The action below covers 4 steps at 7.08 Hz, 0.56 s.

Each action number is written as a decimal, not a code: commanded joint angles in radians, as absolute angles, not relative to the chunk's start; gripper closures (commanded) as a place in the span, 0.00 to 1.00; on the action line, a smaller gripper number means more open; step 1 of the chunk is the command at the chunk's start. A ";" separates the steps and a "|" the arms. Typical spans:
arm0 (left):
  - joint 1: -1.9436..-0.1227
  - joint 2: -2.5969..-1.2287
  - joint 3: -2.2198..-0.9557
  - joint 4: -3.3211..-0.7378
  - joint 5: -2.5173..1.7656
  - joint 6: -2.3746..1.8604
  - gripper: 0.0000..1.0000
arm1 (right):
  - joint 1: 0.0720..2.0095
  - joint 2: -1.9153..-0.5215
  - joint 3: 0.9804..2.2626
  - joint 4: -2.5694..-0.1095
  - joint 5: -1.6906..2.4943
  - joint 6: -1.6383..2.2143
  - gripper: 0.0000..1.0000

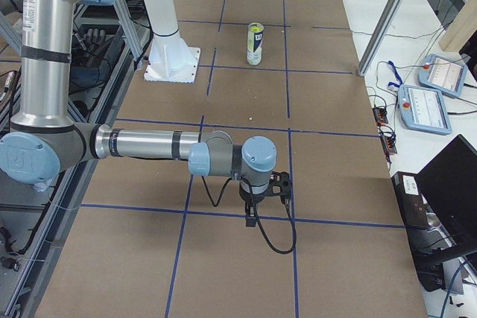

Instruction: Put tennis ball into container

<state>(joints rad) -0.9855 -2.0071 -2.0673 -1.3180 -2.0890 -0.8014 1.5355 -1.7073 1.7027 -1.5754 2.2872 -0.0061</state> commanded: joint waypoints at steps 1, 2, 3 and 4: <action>-1.208 -1.838 -1.992 -1.394 -2.209 -0.396 0.00 | 1.536 -1.707 1.703 -1.575 2.287 -0.006 0.00; -1.294 -1.791 -1.947 -1.396 -2.224 -0.224 0.00 | 1.536 -1.707 1.703 -1.575 2.287 -0.006 0.00; -1.355 -1.734 -1.913 -1.407 -2.229 -0.081 0.00 | 1.536 -1.707 1.703 -1.575 2.287 -0.006 0.00; -1.415 -1.673 -1.861 -1.489 -2.229 -0.007 0.00 | 1.536 -1.707 1.703 -1.575 2.287 -0.006 0.00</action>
